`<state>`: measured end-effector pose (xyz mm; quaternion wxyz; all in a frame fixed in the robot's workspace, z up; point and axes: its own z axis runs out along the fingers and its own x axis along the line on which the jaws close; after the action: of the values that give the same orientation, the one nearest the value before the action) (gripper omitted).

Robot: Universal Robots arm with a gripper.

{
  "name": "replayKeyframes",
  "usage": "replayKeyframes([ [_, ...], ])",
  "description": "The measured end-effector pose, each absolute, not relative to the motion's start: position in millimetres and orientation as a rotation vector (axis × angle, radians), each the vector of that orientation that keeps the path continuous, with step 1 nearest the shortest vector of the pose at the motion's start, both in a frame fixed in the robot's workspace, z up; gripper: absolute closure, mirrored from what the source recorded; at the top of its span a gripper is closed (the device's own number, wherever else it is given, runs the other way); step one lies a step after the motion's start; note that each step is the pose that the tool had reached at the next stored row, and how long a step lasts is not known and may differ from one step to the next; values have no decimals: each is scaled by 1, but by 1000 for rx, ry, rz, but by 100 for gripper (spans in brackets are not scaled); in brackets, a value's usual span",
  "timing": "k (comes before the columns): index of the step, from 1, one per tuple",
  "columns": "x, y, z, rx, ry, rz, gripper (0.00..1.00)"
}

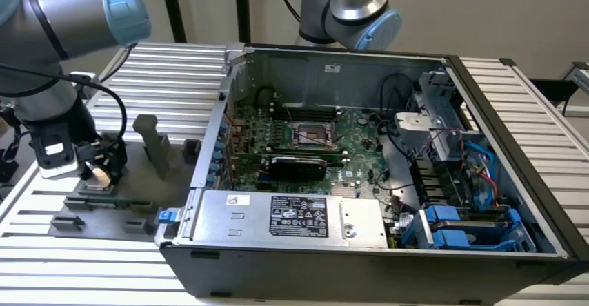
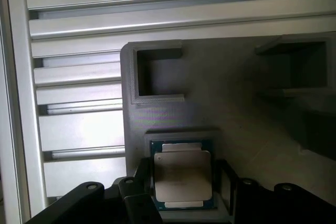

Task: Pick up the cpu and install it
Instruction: 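Pick up the cpu and move it towards the insertion slot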

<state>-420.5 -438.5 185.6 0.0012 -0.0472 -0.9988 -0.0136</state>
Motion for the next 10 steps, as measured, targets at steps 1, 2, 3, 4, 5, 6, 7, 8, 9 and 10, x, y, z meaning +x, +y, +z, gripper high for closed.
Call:
replayKeyframes([
  [1, -420, -439, 186, -148, -3136, -42, 38],
  [2, -421, -439, 186, -148, -3137, -42, 38],
  [3, -421, -439, 186, -148, -3138, -42, 38],
  [4, -421, -439, 186, -148, -3140, -42, 38],
  [5, -421, -438, 186, -149, -3142, -42, 38],
  [6, -421, -438, 186, -149, -3143, -42, 38],
  [7, -422, -438, 185, -149, -3144, -43, 38],
  [8, -422, -439, 185, -149, -3145, -43, 38],
  [9, -422, -438, 185, -149, -3146, -43, 38],
  [10, -423, -438, 184, -149, -3147, -43, 38],
])
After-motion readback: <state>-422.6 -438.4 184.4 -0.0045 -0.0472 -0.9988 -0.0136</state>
